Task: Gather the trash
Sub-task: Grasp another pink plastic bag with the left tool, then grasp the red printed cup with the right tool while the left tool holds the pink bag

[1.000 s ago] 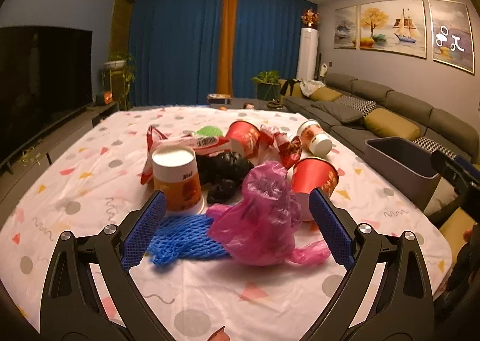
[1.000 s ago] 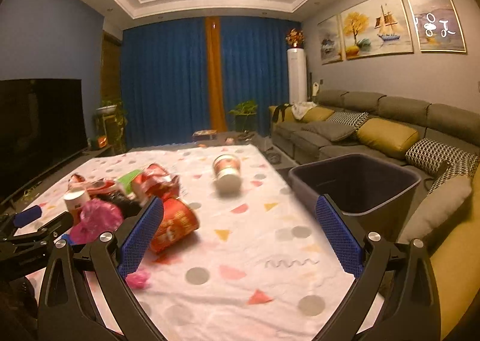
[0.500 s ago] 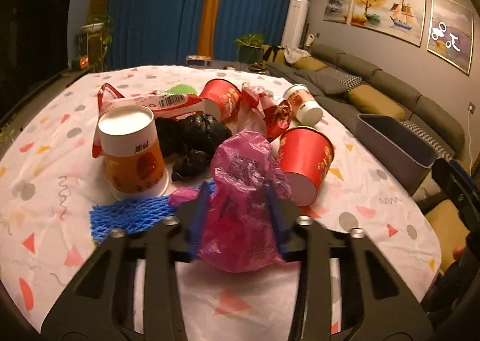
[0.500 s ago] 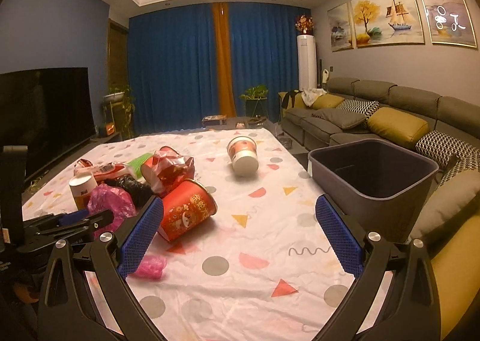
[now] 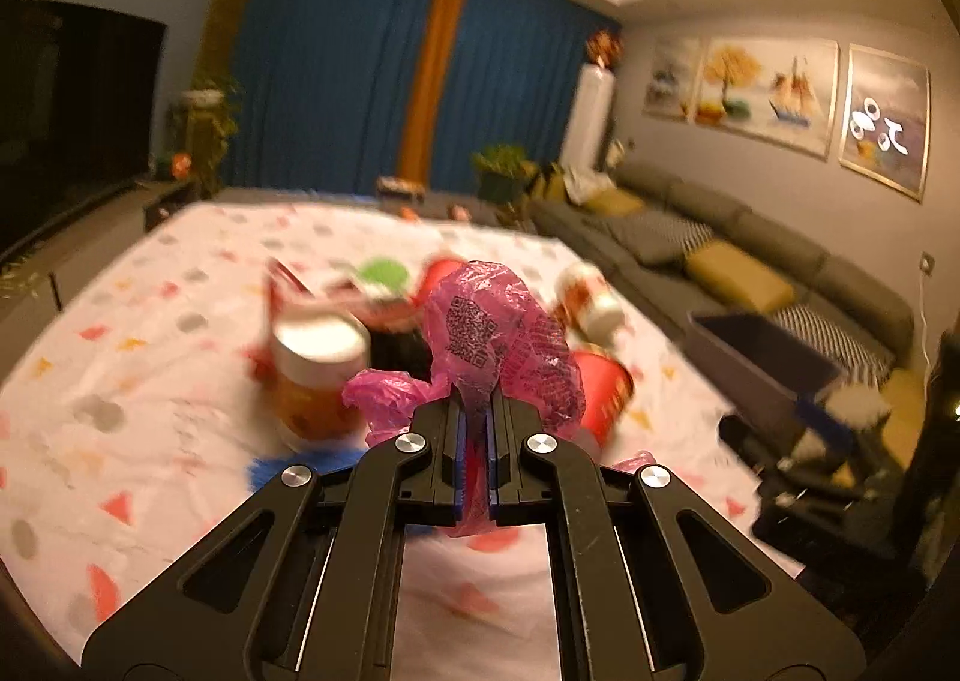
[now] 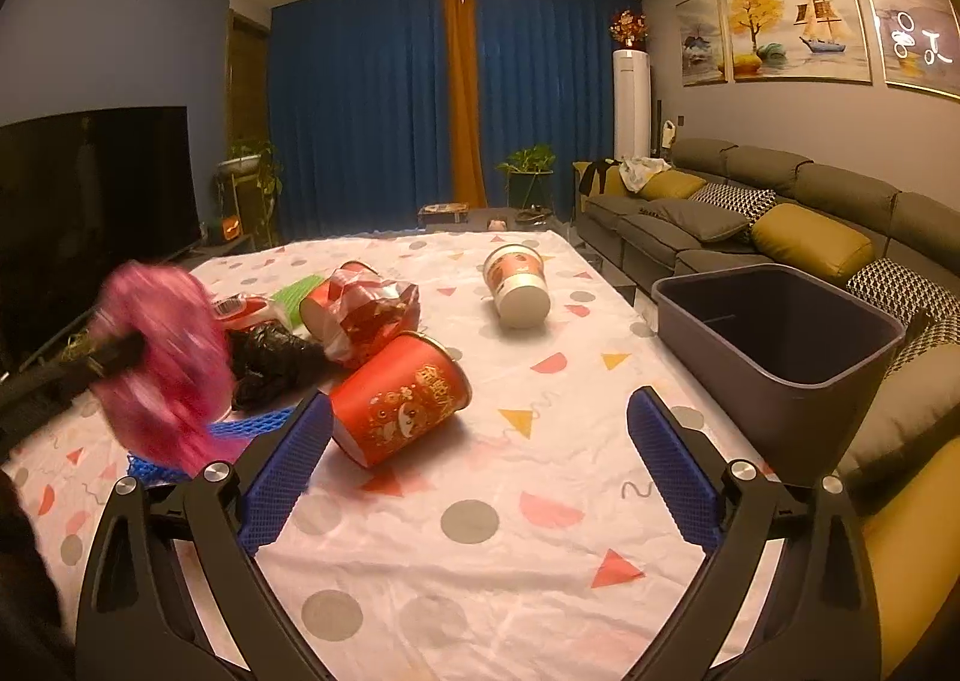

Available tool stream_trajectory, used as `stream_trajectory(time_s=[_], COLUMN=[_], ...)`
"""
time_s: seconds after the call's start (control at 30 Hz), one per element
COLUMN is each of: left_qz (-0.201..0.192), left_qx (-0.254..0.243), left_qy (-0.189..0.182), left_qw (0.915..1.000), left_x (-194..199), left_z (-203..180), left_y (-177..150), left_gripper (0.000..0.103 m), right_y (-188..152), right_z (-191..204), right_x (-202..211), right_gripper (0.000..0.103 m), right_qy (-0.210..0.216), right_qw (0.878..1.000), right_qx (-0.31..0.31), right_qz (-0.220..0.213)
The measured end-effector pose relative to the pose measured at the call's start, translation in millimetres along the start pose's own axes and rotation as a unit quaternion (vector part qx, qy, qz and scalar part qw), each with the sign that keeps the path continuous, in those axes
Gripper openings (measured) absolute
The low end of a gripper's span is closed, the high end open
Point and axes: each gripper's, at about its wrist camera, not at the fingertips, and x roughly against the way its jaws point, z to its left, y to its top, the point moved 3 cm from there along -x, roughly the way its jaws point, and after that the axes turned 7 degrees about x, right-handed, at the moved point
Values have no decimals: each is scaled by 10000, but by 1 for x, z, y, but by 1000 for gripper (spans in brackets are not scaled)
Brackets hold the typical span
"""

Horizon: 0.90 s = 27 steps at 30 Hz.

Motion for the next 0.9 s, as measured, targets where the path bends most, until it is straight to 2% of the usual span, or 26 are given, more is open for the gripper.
stream_trajectory(time_s=[0.17, 0.33, 0.47, 0.9], left_qz=[-399, -421, -442, -315], left_qx=[164, 408, 540, 698], left_qy=[439, 651, 722, 653], left_qw=[9981, 9962, 9949, 9949], left_x=[19, 23, 27, 14], left_z=[23, 46, 62, 88], left_y=[15, 18, 20, 21], left_gripper=[4, 4, 4, 4], right_y=[2, 7, 10, 9], right_z=[15, 34, 44, 49], right_x=[-19, -47, -70, -117], right_gripper=[94, 90, 83, 81], right_qy=[45, 76, 94, -275], right_qw=[9998, 9991, 9978, 9901], right_qx=[34, 62, -21, -386], right_qz=[178, 421, 661, 1321])
